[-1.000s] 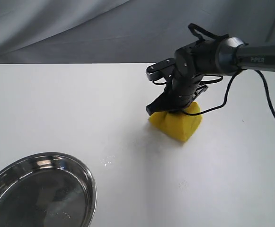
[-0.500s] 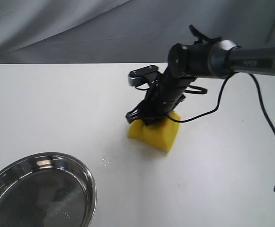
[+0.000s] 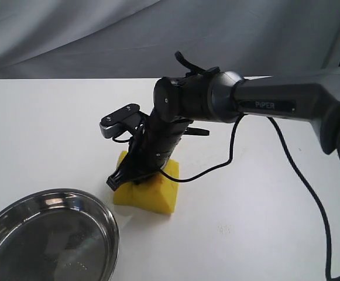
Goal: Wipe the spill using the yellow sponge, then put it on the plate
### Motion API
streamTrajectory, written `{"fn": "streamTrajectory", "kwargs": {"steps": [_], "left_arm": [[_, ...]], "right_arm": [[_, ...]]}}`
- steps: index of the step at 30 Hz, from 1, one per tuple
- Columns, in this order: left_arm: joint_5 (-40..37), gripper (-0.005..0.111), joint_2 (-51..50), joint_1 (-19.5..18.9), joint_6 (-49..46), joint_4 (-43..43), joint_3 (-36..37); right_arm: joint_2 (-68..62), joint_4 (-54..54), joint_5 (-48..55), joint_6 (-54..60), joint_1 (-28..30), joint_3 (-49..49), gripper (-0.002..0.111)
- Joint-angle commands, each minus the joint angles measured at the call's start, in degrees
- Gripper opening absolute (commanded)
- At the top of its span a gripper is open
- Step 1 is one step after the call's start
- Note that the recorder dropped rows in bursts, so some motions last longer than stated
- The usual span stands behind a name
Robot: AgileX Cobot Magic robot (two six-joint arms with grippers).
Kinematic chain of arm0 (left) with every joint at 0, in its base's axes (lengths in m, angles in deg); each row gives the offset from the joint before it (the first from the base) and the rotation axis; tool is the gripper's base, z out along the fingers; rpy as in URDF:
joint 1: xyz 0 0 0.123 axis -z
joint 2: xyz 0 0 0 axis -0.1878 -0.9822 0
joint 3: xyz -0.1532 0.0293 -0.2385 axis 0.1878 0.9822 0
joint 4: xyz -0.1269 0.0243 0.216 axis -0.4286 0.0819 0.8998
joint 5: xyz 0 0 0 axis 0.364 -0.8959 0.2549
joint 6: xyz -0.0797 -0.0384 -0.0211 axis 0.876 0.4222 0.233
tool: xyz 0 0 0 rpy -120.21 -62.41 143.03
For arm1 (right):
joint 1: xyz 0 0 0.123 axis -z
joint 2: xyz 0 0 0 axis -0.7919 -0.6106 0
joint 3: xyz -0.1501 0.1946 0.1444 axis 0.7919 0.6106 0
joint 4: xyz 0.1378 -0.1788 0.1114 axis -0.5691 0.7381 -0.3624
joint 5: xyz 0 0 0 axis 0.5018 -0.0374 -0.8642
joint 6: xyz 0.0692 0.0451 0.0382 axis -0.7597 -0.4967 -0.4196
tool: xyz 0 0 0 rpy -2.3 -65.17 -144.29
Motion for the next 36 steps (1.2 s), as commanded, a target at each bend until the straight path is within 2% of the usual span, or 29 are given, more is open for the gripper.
{"fn": "streamTrajectory", "kwargs": {"steps": [1,13,31,34,36], "left_arm": [[0.14,0.0,0.16,-0.1,0.17,-0.03,0.29],[0.14,0.0,0.16,-0.1,0.17,-0.03,0.29],[0.14,0.0,0.16,-0.1,0.17,-0.03,0.29],[0.14,0.0,0.16,-0.1,0.17,-0.03,0.29],[0.14,0.0,0.16,-0.1,0.17,-0.03,0.29]], "right_arm": [[3.51,-1.21,3.85,0.35,1.08,-0.48,0.0],[16.78,1.68,3.08,0.07,3.37,-0.48,0.0],[7.82,-4.78,8.42,-1.55,3.37,-0.01,0.0],[5.88,-4.56,8.42,-6.61,3.37,-0.01,0.0],[5.12,-4.11,8.32,-8.02,3.37,-0.13,0.004]]}}
